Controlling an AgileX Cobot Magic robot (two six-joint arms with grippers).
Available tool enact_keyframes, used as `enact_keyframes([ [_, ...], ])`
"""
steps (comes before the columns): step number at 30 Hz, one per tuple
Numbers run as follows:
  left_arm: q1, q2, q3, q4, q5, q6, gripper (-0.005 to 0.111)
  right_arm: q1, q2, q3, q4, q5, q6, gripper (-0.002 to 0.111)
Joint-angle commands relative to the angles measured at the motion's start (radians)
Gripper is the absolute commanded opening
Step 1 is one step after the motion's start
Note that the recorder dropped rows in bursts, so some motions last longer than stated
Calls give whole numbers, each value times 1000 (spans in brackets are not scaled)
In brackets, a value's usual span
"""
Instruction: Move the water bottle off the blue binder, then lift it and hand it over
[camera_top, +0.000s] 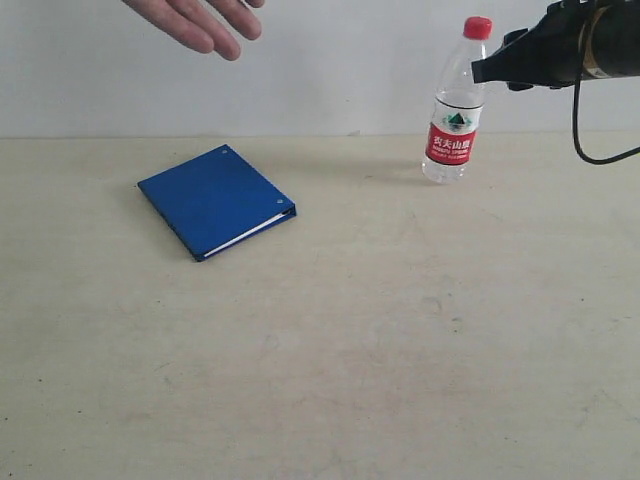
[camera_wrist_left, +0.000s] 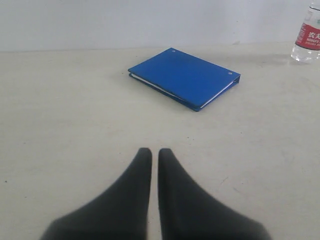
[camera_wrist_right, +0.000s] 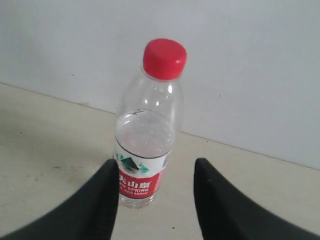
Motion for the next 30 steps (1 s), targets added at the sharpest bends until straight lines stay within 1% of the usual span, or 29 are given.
enact_keyframes([
  [1,-4,-1,4,5,-11,5,4,-2,-37,-2,-6,-56,-13,42],
  [3,-4,-1,4,5,-11,5,4,-2,-67,-2,-6,-138,-13,42],
  [6,-4,-1,4,5,-11,5,4,2,-128,-4,15,-360,-13,42],
  [8,-4,-1,4,5,-11,5,4,37,-156,-4,52,-498,-40,42],
  [10,-4,-1,4,5,-11,5,4,94,-156,-4,46,-576,-95,42],
  [12,-4,-1,4,5,-11,5,4,169,-140,-4,-4,-567,-110,42],
  [15,-4,-1,4,5,-11,5,4,306,-77,-4,-138,-500,-99,42],
  [18,-4,-1,4,5,-11,5,4,423,40,-2,-141,-353,-45,42],
  [21,-4,-1,4,5,-11,5,4,443,169,-2,-141,-334,47,42],
  [23,-4,-1,4,18,-11,20,4,430,250,-2,-141,-314,88,42],
  [25,-4,-1,4,65,-14,47,4,416,292,-2,-141,-309,99,42],
  [26,-4,-1,4,74,-30,47,4,403,314,-2,-141,-309,99,42],
  [27,-4,-1,4,72,-76,47,4,392,328,-2,-141,-304,104,42],
  [28,-4,-1,4,26,-122,38,4,385,336,-2,-141,-299,119,42],
  [30,-4,-1,4,-181,-189,0,4,385,339,-2,-141,-268,126,42],
])
